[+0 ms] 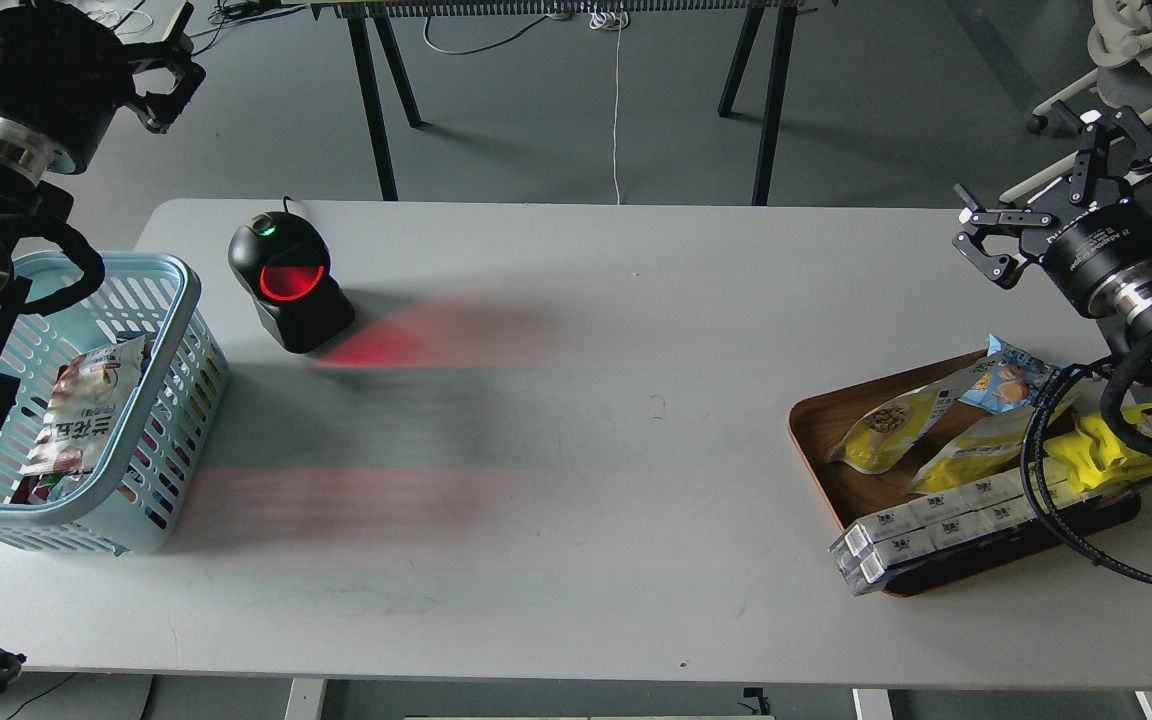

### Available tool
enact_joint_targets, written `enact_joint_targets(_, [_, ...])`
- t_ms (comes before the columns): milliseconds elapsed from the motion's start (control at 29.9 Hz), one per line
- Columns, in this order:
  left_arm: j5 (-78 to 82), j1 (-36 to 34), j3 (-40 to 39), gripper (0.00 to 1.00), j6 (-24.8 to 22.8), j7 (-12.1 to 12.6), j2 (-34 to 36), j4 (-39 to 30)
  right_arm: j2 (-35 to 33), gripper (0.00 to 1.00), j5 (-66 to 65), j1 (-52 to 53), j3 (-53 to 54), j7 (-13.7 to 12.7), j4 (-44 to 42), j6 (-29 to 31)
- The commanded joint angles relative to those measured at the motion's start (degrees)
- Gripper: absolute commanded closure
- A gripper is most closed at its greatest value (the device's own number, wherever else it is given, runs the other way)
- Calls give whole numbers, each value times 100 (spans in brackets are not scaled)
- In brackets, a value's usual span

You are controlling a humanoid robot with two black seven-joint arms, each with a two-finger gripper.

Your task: Scan snack and place in basket

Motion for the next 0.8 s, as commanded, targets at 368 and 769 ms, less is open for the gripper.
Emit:
enact_joint_targets(368, [205,164,41,0,210,-9,454,-463,-31,1,17,-19,23,6,92,18])
enact_joint_targets(769, [389,313,41,0,227,-9,630,-498,-513,1,8,-107,32,-12,785,-8])
